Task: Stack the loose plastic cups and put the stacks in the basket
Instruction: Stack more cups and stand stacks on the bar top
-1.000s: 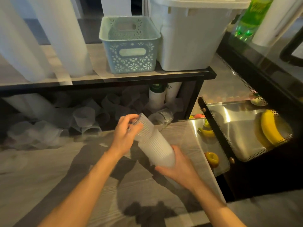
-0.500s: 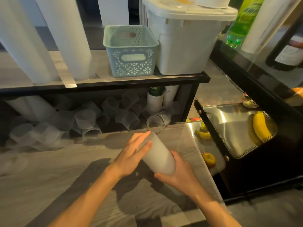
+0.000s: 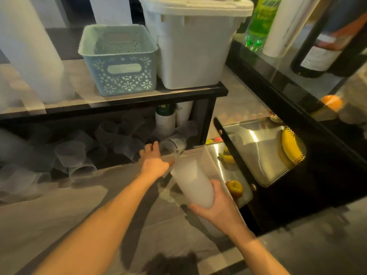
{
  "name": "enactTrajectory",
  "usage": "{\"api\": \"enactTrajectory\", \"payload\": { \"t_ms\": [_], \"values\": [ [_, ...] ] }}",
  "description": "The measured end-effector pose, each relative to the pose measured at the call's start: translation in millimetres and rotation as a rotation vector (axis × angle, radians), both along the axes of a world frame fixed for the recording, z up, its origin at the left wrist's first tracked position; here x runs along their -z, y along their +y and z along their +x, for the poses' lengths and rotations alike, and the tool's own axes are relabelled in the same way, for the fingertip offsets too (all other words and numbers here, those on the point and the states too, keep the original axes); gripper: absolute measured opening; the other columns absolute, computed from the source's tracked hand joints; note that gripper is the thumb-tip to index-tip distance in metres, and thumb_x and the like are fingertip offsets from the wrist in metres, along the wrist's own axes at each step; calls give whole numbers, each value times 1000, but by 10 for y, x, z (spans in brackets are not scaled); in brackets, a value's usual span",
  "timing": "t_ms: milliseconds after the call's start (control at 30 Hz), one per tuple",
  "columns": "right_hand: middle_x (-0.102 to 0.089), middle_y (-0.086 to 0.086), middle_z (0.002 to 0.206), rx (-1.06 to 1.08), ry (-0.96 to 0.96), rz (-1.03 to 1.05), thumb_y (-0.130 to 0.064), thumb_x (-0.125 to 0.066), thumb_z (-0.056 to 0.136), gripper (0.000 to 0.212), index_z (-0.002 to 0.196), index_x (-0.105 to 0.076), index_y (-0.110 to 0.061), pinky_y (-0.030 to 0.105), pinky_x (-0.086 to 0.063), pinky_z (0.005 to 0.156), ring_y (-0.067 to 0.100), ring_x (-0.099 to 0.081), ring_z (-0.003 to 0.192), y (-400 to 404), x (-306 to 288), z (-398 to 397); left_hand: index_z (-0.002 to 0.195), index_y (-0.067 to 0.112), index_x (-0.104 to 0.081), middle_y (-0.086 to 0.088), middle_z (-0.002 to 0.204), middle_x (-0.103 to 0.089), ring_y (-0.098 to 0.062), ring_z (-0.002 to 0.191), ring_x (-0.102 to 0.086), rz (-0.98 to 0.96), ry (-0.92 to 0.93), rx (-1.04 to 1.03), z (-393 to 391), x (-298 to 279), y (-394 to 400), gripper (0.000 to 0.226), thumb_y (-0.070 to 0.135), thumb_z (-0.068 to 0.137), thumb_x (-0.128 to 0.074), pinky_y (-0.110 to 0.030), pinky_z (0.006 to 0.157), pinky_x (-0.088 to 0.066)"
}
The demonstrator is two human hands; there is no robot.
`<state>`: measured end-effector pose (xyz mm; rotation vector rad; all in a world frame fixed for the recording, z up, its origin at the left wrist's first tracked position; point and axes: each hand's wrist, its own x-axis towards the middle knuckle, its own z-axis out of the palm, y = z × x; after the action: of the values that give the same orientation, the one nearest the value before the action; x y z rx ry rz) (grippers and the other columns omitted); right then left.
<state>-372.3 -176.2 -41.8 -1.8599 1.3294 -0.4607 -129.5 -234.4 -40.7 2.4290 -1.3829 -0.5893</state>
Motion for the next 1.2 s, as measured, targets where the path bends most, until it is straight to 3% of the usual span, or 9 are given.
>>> {"api": "enactTrajectory", "payload": {
  "t_ms": [100,367,533,667,767,900,1033,1100,1200],
  "values": [
    [-41,-18,117,35,19,12,-59,-83,63,87,130,-33,-36,22,-52,78,3,-49,104,-47,-6,-88,151,17,-18,-12,154,-22,-36,139,-26,119,-162,-4,-93,107,-221,95,60,82,-66,-48,104,-39],
    [-40,-23,117,53,49,21,-72,-76,58,89,129,-31,-42,34,-58,83,5,-51,108,-160,76,-250,144,17,-37,-14,145,-41,-36,134,-37,99,-149,-87,-44,336,-339,81,64,82,-61,-48,104,-38],
    [-40,-25,112,23,69,19,-67,-79,61,84,126,-31,-43,25,-54,80,4,-50,103,-154,101,-115,134,10,-43,-15,139,-45,-35,126,-46,28,87,-210,122,327,-177,80,54,75,-74,-45,100,-46],
    [-43,-13,123,-31,77,57,-57,-81,69,80,127,-30,-38,19,-49,77,6,-48,109,-108,66,27,127,16,-48,-8,120,-58,-27,101,-61,-197,499,-352,219,225,77,59,37,80,-77,-36,83,-52],
    [-45,-13,123,-57,86,64,-62,-79,63,85,129,-32,-38,29,-55,84,7,-51,108,-80,106,126,129,22,-51,-9,119,-62,-22,95,-62,-266,845,-323,258,77,256,53,37,83,-71,-39,81,-53],
    [-45,-16,123,-108,80,70,-63,-79,62,88,132,-32,-40,31,-57,86,6,-52,108,-66,146,288,113,23,-60,-9,115,-67,-17,96,-65,-349,932,-244,351,-147,497,35,36,83,-72,-39,85,-52],
    [-44,-20,119,-143,80,62,-66,-79,57,87,126,-29,-48,34,-57,85,7,-52,108,-72,155,445,116,23,-63,-4,115,-66,-17,105,-63,-387,898,-145,363,-321,726,47,44,75,-75,-35,92,-50],
    [-44,-23,116,-151,85,66,-68,-78,54,86,121,-26,-53,35,-57,85,7,-53,106,-71,177,490,120,22,-59,2,114,-63,-9,104,-60,-406,830,-105,331,-385,835,38,32,85,-72,-21,84,-48],
    [-44,-24,113,-170,91,40,-70,-78,53,86,121,-28,-52,36,-57,85,6,-54,104,-64,173,525,120,24,-58,5,114,-61,-6,104,-58,-424,758,-60,267,-443,946,46,41,80,-74,-19,79,-44]
  ]
}}
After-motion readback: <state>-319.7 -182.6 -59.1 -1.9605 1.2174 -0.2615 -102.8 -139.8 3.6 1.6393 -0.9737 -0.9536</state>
